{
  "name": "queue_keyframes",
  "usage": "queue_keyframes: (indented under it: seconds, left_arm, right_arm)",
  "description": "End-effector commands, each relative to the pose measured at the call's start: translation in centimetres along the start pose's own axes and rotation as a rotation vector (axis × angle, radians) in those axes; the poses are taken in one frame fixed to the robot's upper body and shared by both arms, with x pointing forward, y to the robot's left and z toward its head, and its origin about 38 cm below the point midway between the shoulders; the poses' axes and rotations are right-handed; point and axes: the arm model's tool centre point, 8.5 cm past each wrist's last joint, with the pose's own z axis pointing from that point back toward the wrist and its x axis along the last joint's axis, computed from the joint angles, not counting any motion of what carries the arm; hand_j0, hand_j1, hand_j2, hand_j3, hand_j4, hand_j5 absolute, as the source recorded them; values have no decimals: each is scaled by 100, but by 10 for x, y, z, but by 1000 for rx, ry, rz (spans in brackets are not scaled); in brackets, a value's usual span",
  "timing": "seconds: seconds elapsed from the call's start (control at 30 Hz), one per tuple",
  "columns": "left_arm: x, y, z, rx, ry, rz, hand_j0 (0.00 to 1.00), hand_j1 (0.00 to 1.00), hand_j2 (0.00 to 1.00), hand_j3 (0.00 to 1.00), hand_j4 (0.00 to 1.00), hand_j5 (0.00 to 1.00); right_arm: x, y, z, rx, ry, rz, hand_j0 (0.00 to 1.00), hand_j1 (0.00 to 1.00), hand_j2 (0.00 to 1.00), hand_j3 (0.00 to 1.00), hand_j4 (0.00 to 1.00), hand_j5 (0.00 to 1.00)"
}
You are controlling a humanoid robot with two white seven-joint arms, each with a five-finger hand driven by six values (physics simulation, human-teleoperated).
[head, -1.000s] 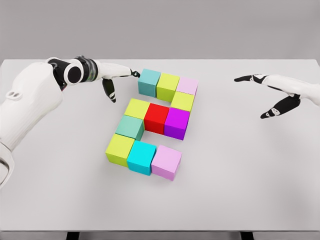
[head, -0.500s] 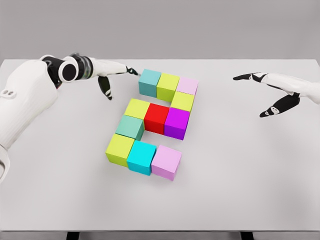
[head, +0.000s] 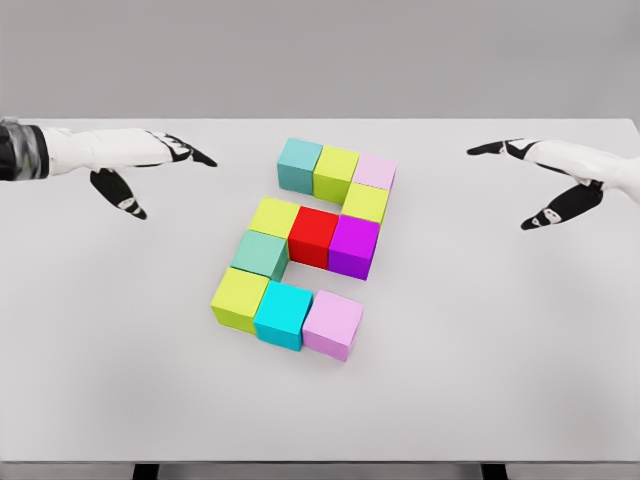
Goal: Assemble the squares on the desktop into the number 2
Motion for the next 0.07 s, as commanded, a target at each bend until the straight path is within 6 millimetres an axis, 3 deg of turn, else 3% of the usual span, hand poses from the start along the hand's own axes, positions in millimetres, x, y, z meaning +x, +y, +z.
queue_keyframes:
  seconds: [0.0,0.03]
  left_arm:
    - [-1,1,10,11,-17,-6,100,100,100,100,100,100]
    - [-1,0,10,10,-16,-5,100,100,100,100,100,100]
  right_arm:
    - [0,-2,2,-7,2,-3,100,100,100,100,100,100]
    - [1,-3,2,-7,0,-1,100,100,100,100,100,100]
